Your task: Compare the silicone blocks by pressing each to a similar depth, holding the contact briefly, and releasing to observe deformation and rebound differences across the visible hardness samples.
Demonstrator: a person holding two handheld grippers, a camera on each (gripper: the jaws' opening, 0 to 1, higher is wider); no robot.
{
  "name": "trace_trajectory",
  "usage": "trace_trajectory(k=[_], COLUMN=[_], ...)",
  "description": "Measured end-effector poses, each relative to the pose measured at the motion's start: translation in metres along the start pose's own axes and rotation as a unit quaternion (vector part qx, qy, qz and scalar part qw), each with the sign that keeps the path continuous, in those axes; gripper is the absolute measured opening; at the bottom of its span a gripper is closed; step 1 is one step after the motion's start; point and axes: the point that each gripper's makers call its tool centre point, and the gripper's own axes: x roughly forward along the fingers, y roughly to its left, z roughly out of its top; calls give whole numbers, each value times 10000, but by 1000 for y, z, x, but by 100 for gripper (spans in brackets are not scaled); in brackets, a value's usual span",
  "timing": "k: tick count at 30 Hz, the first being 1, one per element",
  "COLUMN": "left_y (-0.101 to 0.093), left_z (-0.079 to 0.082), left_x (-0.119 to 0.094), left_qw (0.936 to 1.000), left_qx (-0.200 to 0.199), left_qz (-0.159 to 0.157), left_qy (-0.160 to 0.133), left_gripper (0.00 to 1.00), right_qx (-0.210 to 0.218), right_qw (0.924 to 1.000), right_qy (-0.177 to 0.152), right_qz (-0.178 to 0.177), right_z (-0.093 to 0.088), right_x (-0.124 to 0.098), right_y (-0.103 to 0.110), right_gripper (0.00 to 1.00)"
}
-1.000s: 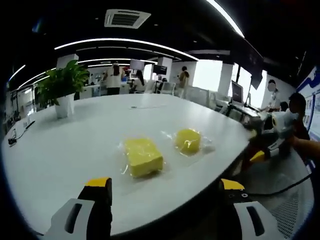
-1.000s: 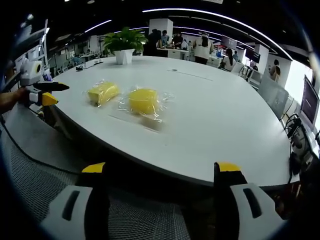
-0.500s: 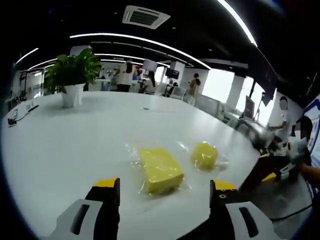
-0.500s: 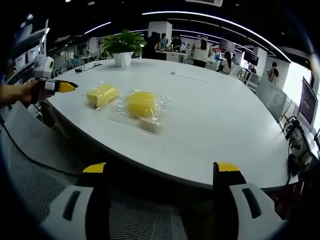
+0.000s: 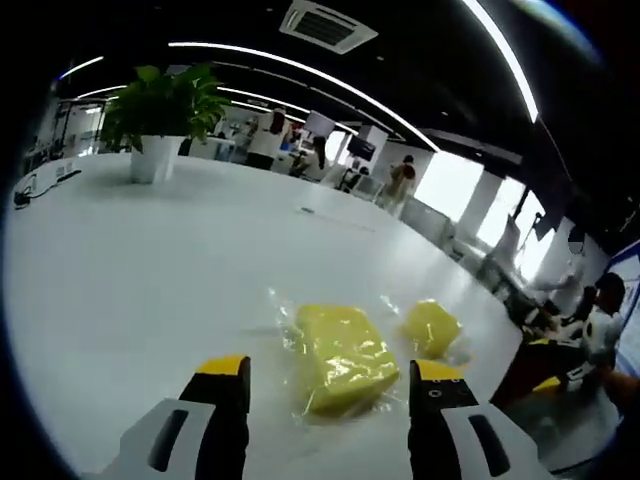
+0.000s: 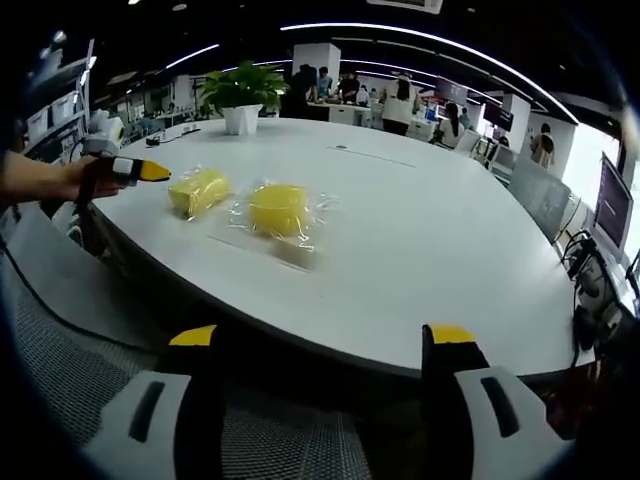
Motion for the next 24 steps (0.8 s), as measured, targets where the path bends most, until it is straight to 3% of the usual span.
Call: trace_trajectory(k=[5,12,17,24], left_y=[7,18,32,33], left_z=[4,16,15,22], left_x=[11,33,42,47], left_qw=[10000,9978,9974,9927], left_qx=[-56,-635,-715,-1168], left_qz=[16,-141,-74,-221], left_qy=[14,-124,-45,-181], left_gripper=[62,58,53,44], right_qx=[14,7,-4,9], right_qw=[10000,10000,10000,10000], right_qy=[80,55,41,49], right_qz=[45,54,38,24], right_z=[-3,-2,-2,-1], right_x=[1,1,2,4], right_y=[1,2,1,1], right_gripper=[78,73,72,72])
